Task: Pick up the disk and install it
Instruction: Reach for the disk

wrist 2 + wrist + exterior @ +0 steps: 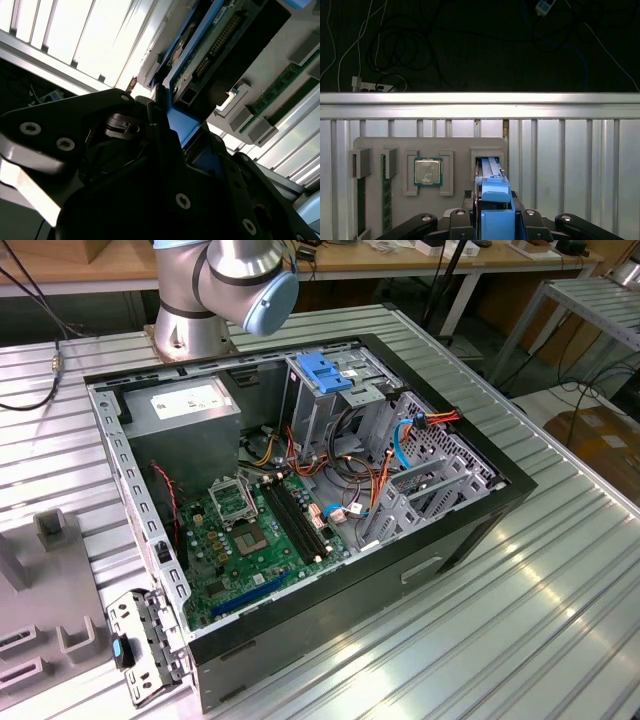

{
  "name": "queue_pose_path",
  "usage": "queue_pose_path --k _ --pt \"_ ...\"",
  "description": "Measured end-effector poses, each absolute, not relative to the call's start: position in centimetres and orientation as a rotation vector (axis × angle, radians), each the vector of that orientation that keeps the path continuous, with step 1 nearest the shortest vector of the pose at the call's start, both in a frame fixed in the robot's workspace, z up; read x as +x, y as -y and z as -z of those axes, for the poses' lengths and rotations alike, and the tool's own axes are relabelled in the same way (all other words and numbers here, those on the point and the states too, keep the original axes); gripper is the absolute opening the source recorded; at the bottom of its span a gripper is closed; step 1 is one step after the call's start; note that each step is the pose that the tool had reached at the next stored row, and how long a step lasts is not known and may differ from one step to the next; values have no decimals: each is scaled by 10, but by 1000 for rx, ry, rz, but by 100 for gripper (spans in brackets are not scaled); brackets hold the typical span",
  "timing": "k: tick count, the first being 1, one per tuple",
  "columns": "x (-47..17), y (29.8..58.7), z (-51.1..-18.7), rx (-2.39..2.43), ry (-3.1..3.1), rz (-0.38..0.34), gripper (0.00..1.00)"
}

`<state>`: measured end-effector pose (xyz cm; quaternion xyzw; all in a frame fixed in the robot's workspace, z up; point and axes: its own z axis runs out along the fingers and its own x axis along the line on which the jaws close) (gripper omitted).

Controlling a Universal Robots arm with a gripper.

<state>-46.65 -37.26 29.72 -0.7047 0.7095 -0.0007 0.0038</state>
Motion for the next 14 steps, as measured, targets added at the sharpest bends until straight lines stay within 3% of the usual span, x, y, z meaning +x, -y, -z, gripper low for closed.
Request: queue_pose_path --k 14 --pt "-467 373 -299 -2206 -2221 9 37"
